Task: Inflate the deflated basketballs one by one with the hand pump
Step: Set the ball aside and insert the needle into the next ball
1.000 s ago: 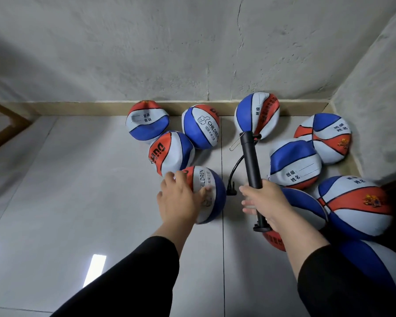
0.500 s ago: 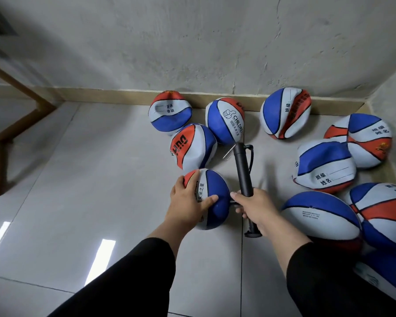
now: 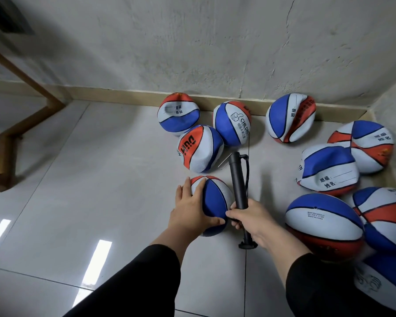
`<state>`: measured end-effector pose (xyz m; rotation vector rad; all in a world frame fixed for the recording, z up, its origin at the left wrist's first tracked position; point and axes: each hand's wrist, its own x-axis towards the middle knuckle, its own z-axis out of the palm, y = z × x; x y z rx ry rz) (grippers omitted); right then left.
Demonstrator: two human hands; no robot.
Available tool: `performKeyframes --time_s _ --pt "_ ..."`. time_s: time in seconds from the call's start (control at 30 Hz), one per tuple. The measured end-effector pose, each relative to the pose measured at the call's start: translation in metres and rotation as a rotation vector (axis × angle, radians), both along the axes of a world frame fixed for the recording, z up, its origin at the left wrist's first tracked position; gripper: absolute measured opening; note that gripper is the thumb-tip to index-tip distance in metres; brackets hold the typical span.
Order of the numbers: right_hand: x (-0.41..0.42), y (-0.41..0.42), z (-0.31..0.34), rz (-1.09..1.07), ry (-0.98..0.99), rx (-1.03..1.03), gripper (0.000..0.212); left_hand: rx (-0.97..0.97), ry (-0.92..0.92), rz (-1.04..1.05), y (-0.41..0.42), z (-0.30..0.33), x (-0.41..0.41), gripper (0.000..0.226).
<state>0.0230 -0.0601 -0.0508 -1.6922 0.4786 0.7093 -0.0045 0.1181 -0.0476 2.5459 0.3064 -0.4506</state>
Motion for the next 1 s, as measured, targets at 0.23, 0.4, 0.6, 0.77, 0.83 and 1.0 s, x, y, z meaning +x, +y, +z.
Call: performKeyframes --time_s 0.23,0.4,0.6,0.77,0.83,1.0 --pt "-0.020 -0.008 -0.001 -0.100 -0.092 -0.114 0.017 -0.013 0.014 0.006 -0.015 0.003 -0.008 0.128" --pt "-0.037 -0.021 0.008 -0.091 -0.172 -0.184 0.014 -0.057 0.042 0.000 -0.021 0.002 -0.015 0.125" --pt "-0.046 -0.068 0.040 -0.213 -0.261 -0.074 0.017 -0.164 0.013 0.027 -0.017 0.001 -0.030 0.118" --pt "-0.074 -0.067 0.038 -0.274 -0.210 -0.012 0.020 -0.395 -0.233 0.413 -0.026 0.001 -0.053 0.032" --pt "-0.091 -0.058 0.030 -0.318 -0.168 0.062 0.021 -0.447 -0.138 0.590 -0.020 -0.001 -0.058 0.044" --pt "-0.132 -0.033 0.009 -0.420 -0.120 0.230 0.019 -0.705 0.475 0.793 -0.020 -0.005 -0.085 0.110"
